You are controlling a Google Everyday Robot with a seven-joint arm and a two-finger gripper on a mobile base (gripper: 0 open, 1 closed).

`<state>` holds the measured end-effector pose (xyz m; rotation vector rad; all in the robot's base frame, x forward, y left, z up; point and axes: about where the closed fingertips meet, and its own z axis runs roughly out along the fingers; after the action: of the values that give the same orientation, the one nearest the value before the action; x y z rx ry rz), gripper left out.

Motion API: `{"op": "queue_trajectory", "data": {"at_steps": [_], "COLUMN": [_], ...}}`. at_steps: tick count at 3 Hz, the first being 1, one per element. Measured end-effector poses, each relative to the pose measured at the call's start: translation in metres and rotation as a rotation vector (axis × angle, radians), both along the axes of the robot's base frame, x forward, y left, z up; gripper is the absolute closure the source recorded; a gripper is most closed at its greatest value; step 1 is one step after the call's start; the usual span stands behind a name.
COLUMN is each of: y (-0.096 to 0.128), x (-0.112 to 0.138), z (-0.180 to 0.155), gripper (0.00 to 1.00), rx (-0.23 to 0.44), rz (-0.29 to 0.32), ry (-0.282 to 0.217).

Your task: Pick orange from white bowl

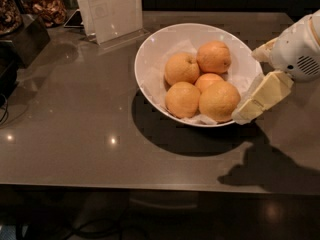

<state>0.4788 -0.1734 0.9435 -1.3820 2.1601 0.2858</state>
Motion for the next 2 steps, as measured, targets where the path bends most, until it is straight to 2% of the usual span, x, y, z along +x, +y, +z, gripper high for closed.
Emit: {"op": "queue_trajectory", "data": {"at_steps": [1,2], "y": [0.001,0.021], "x": [0.000,0.000], "z": [-0.003,-0.025], "gripper": [0.00,0.00], "rx": [0.023,0.063], "rz": [-0.011,0.027], "ry": [0.000,0.067]}}
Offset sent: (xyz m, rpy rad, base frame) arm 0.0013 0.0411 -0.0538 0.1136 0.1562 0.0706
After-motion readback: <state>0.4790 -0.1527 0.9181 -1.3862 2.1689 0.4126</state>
